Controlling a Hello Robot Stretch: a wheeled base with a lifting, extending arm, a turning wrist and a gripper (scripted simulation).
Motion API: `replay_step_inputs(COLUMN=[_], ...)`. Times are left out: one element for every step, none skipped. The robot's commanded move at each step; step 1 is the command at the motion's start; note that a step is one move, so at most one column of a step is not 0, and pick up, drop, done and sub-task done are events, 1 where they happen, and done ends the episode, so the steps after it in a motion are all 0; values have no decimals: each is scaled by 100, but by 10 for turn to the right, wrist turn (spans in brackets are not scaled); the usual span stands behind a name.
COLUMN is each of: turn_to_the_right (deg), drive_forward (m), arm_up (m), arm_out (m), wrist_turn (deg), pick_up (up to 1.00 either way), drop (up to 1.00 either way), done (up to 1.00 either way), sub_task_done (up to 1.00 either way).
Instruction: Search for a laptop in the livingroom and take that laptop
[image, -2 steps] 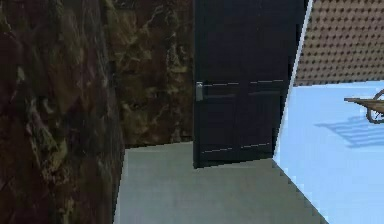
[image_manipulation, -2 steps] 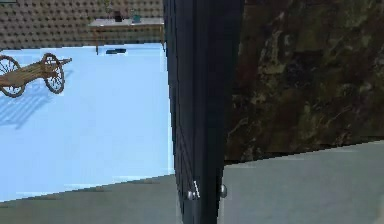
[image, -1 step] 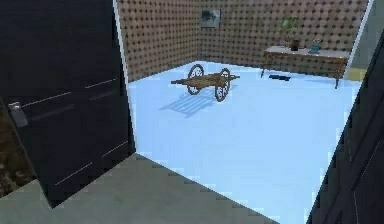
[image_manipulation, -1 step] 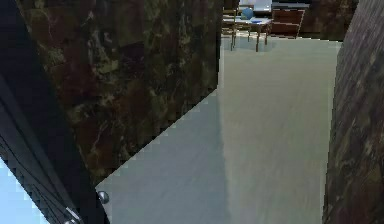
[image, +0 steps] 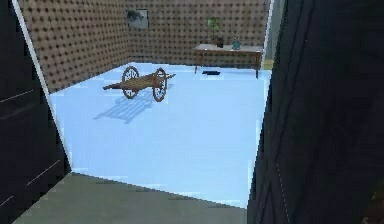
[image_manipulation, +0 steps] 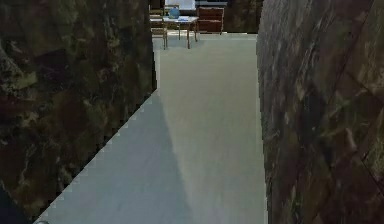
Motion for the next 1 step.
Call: replay_step_inputs(turn_to_the_right=[0], drive_forward=[55], arm_up=[0], arm_out=[0], wrist_turn=[0], pick_up=[0], drop=[0], done=[0], sub_task_done=[0])
